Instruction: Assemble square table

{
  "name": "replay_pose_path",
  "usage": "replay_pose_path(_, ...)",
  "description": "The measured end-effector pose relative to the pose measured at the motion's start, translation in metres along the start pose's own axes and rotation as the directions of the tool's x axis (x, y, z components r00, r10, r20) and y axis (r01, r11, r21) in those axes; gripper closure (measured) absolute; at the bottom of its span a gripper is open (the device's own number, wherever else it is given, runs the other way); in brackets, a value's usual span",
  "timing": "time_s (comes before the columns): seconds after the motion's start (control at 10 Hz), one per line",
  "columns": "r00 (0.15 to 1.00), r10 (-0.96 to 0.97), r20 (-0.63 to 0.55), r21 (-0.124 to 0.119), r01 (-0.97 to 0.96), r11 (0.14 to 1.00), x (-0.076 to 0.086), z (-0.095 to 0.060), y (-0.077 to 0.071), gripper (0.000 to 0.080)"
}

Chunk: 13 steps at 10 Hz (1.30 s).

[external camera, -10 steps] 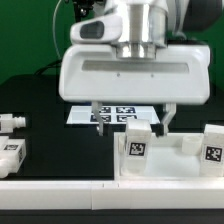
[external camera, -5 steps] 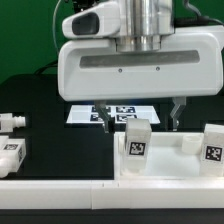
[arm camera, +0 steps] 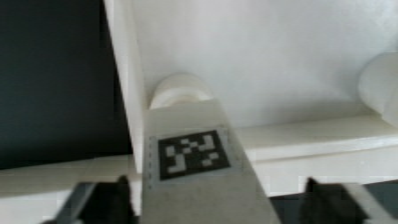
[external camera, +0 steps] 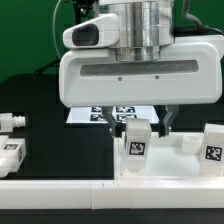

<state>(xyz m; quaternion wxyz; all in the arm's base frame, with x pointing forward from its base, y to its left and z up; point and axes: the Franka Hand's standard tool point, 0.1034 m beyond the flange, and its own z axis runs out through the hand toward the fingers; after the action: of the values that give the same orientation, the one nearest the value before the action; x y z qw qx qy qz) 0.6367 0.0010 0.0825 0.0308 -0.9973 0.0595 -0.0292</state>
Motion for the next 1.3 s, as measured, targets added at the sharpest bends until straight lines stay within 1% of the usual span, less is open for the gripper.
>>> replay_pose_path(0.1,1.0,0.03,-0.001,0.001,-0.03,1.0,0.0002,-0.0001,0.0004,0.0407)
replay_pose_path(0.2,0.994,0.112,-0.001,0.0,-0.112,0.994,0.0002,0.0,0.001,0.0513)
replay_pose_path(0.3,0.989,0.15,-0.002,0.0,-0.15,0.989,0.0001,0.0003,0.0015,0.0513)
replay_pose_path(0.4,0.968,0.249,-0.028,0.002,-0.249,0.969,0.001,0.0014,0.0026,0.0513)
replay_pose_path(0.6,0.878,0.475,-0.058,0.018,-0.475,0.88,0.0004,0.0018,0.0033,0.0513)
replay_pose_path(0.7,0.806,0.589,-0.057,0.028,-0.588,0.808,0.0004,0.0019,0.0038,0.0513)
replay_pose_path(0.8,0.704,0.709,-0.048,0.042,-0.707,0.706,0.0001,0.002,0.0046,0.0513)
replay_pose_path(0.9,0.535,0.845,-0.021,0.075,-0.842,0.535,0.0002,0.0025,0.006,0.0512)
replay_pose_path(1.0,0.391,0.921,0.003,0.098,-0.916,0.388,-0.0009,0.0028,0.0064,0.0512)
replay_pose_path(1.1,0.337,0.941,0.014,0.097,-0.937,0.335,-0.0009,0.0027,0.0069,0.0511)
replay_pose_path(1.2,0.312,0.95,0.02,0.091,-0.947,0.309,-0.0009,0.0027,0.0068,0.0511)
replay_pose_path(1.3,0.321,0.947,0.019,0.09,-0.944,0.318,-0.0011,0.0027,0.0069,0.0511)
